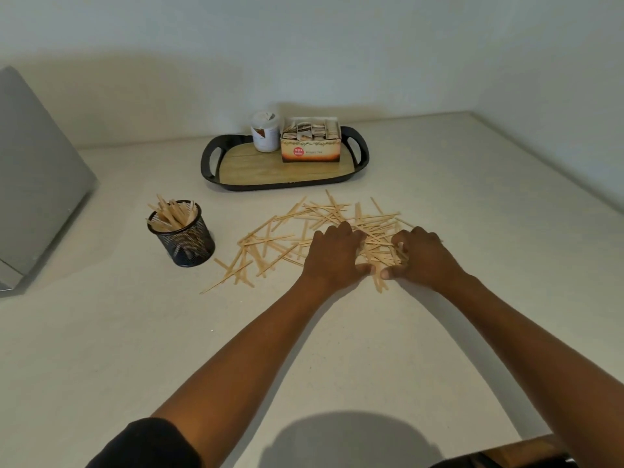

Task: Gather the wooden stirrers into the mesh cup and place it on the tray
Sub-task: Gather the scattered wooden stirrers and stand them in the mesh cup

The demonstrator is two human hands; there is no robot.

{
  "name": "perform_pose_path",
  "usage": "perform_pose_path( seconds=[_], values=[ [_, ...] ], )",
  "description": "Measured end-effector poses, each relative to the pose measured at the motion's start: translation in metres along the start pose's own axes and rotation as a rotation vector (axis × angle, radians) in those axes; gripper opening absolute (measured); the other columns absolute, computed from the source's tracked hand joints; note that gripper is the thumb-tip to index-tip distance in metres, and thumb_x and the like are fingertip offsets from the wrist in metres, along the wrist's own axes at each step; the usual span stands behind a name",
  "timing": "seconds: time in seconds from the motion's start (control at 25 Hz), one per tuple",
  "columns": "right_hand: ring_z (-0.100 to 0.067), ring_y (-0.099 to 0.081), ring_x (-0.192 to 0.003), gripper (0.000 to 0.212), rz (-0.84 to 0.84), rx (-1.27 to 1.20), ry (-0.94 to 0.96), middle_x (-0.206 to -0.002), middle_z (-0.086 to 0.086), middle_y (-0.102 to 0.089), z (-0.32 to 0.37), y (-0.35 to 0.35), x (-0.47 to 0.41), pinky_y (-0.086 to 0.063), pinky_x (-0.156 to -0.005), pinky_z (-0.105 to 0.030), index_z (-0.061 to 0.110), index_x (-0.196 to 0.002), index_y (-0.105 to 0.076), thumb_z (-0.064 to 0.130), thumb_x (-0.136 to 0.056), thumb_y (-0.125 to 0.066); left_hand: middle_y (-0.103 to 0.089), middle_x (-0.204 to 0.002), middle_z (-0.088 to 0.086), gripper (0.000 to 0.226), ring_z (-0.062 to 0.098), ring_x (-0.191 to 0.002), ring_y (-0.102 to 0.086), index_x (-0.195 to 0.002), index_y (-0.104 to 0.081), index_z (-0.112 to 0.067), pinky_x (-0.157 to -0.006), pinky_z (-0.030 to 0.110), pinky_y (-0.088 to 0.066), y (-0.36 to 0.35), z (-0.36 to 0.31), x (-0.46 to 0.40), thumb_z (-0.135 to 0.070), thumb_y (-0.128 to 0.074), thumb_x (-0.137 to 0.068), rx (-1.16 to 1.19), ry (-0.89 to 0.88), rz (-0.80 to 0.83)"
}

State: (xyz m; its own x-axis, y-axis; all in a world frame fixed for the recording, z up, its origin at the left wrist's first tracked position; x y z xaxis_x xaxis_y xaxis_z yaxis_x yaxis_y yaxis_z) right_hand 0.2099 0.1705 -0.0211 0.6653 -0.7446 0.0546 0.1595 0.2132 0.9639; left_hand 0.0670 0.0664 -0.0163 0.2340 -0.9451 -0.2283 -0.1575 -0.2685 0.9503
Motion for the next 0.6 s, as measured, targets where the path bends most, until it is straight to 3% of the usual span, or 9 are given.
perform_pose_path(
  seconds=[0.16,0.28,0.36,0.44,0.52,0.6],
  values=[
    [-0.028,-0.053,-0.111,0.063,-0.108,-0.039,0.059,-0.12,-0.008,-0.061,0.014,0.004,-0.014,-0.048,-0.085,-0.037,0.017,-0.121,-0.061,0.057,-0.075,-0.073,-0.058,-0.115,0.002,0.041,0.024,-0.105,-0.055,-0.118,-0.061,-0.022,-0.088,0.042,-0.041,0.003,0.002,-0.011,-0.047,-0.061,-0.085,-0.019,0.076,-0.091],
    [-0.026,-0.059,-0.102,0.026,-0.247,-0.079,0.122,-0.109,-0.006,-0.064,0.015,0.022,-0.04,-0.051,-0.078,-0.037,0.016,-0.115,-0.063,0.031,-0.094,-0.059,-0.062,-0.107,-0.004,0.029,0.018,-0.099,-0.058,-0.112,-0.064,-0.026,-0.08,0.035,-0.044,0.013,0.011,-0.007,-0.037,-0.061,-0.086,0.063,-0.013,-0.074],
    [-0.027,-0.057,-0.108,0.026,-0.19,-0.069,0.175,-0.116,-0.007,-0.064,0.016,0.026,-0.064,-0.049,-0.084,-0.037,0.015,-0.12,-0.063,0.016,-0.096,-0.054,-0.062,-0.083,-0.014,0.024,0.011,-0.08,-0.062,-0.084,-0.066,-0.031,-0.067,0.028,-0.043,0.016,0.01,0.0,-0.053,-0.059,-0.079,0.084,-0.02,-0.025],
    [-0.028,-0.052,-0.119,0.035,-0.064,-0.022,0.223,-0.131,-0.009,-0.059,0.021,0.022,-0.085,-0.045,-0.097,-0.04,0.015,-0.13,-0.058,0.013,-0.096,-0.052,-0.06,-0.067,-0.014,0.05,0.006,-0.065,-0.057,-0.069,-0.059,-0.027,-0.06,0.025,-0.043,0.013,0.0,0.005,-0.076,-0.051,-0.072,0.011,0.025,0.022],
    [-0.03,-0.051,-0.12,0.038,0.046,0.053,0.26,-0.133,-0.011,-0.056,0.028,0.016,-0.098,-0.045,-0.099,-0.045,0.015,-0.133,-0.056,0.021,-0.095,-0.055,-0.061,-0.069,-0.012,0.057,0.008,-0.066,-0.056,-0.07,-0.056,-0.027,-0.063,0.028,-0.041,0.005,-0.014,0.006,-0.083,-0.049,-0.068,-0.039,0.048,0.057],
    [-0.03,-0.054,-0.112,0.034,0.08,0.13,0.289,-0.125,-0.01,-0.058,0.031,0.011,-0.102,-0.048,-0.093,-0.048,0.017,-0.126,-0.059,0.026,-0.093,-0.056,-0.064,-0.074,-0.01,0.049,0.012,-0.071,-0.058,-0.074,-0.056,-0.027,-0.068,0.031,-0.04,0.001,-0.019,0.005,-0.076,-0.055,-0.071,-0.025,0.085,0.049]
  ],
)
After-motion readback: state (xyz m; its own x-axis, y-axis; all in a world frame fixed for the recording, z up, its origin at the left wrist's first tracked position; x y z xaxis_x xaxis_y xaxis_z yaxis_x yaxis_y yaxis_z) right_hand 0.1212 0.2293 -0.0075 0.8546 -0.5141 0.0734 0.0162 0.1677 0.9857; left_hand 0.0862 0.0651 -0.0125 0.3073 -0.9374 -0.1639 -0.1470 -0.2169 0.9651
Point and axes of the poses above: each hand's wrist, its own x-axis away from the middle knuckle, its own y-axis out of the back of the hand, z = x × y, the point moved 5 cm from there along -x, towards the middle knuckle
